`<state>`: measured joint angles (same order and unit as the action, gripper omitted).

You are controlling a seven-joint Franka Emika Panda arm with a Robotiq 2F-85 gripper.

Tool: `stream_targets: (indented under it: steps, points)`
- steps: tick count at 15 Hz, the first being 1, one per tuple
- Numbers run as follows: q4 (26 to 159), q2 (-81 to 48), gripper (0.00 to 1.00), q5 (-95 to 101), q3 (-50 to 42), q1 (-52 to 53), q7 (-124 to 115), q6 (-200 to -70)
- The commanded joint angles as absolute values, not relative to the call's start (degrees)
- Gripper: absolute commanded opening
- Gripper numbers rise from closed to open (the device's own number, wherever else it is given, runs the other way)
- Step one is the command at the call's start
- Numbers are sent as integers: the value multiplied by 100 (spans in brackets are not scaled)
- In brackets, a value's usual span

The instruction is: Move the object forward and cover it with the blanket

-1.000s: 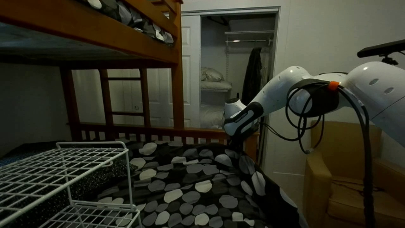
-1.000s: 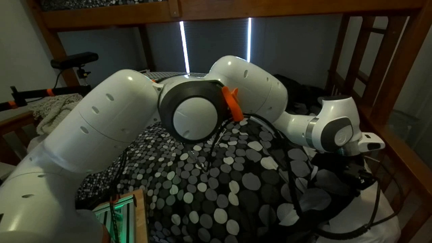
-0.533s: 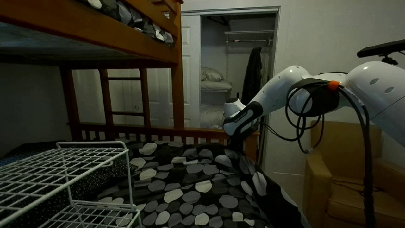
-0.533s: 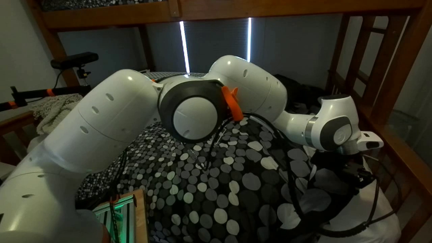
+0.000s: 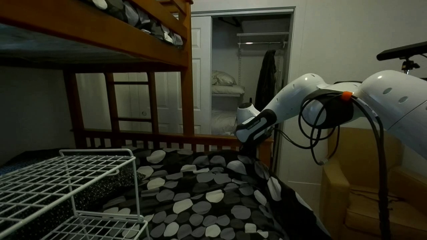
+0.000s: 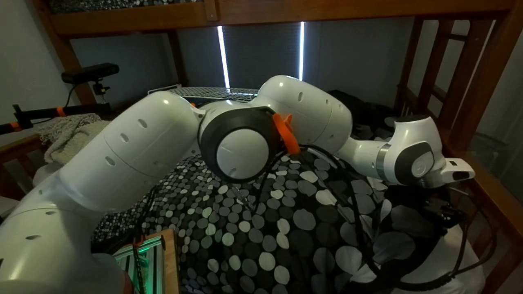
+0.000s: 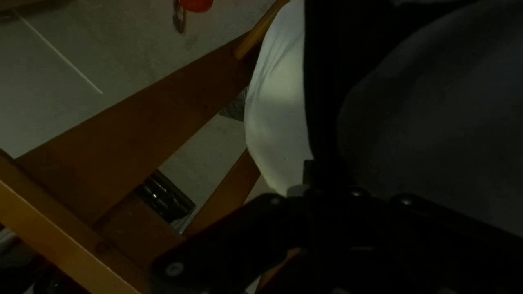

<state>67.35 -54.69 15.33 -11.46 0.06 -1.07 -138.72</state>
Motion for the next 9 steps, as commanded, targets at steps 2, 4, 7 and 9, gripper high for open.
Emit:
stream_targets:
  steps: [2,4,7,9]
  points:
    - [5613,-6284,1,1606,-1281,-157,-259,-14186]
    - [5211,-6570,1,1650,-1434,-174,-352,-14274]
    - [4555,-6986,1,1593,-1620,-241,-616,-14312]
    - [4155,-7244,1,1577,-1745,-260,-899,-14293]
